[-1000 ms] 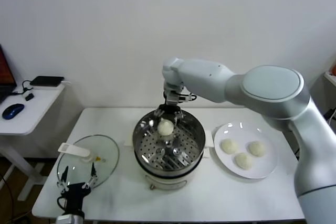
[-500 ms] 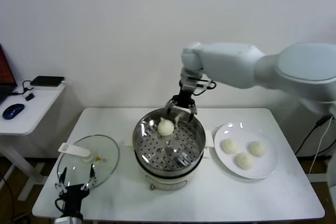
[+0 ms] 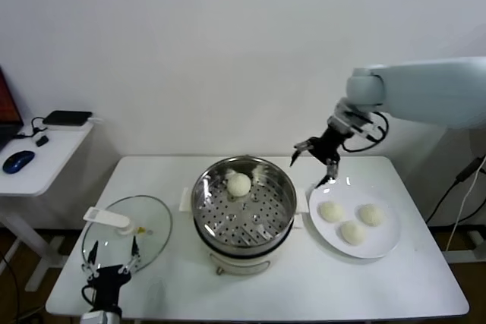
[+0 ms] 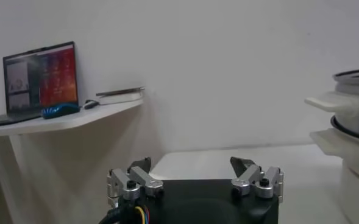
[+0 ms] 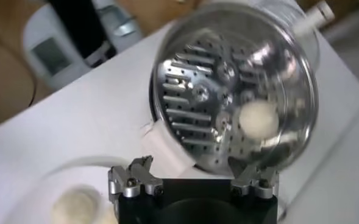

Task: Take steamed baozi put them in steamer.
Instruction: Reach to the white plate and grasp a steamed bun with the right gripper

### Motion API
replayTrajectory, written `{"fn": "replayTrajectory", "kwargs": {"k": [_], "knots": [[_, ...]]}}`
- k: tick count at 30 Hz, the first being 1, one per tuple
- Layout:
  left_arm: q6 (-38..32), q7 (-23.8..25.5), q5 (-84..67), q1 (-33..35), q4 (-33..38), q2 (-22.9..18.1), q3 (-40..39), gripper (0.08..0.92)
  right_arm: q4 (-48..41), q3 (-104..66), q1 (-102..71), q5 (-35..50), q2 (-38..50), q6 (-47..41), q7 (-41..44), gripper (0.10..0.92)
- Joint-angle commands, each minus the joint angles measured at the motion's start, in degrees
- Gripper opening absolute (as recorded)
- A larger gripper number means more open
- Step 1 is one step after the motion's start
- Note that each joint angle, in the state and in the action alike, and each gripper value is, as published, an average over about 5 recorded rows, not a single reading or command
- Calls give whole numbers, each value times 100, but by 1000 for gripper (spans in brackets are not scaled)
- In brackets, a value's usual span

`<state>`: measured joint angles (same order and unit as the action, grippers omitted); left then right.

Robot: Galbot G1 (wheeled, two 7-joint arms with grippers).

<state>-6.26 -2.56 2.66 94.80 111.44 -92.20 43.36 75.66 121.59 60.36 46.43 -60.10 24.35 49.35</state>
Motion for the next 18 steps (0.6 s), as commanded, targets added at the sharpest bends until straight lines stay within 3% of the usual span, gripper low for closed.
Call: {"fn": "replayTrajectory", "kwargs": {"k": [1,18], "knots": [[10,13,3,-8,-51,-178,2,823,998,412,-52,387,943,-4705,-656,823],[-37,20,111,3,-209,-120,36,823,-487,-1394,-2367,-782,1035,-4567,-443,823]]}}
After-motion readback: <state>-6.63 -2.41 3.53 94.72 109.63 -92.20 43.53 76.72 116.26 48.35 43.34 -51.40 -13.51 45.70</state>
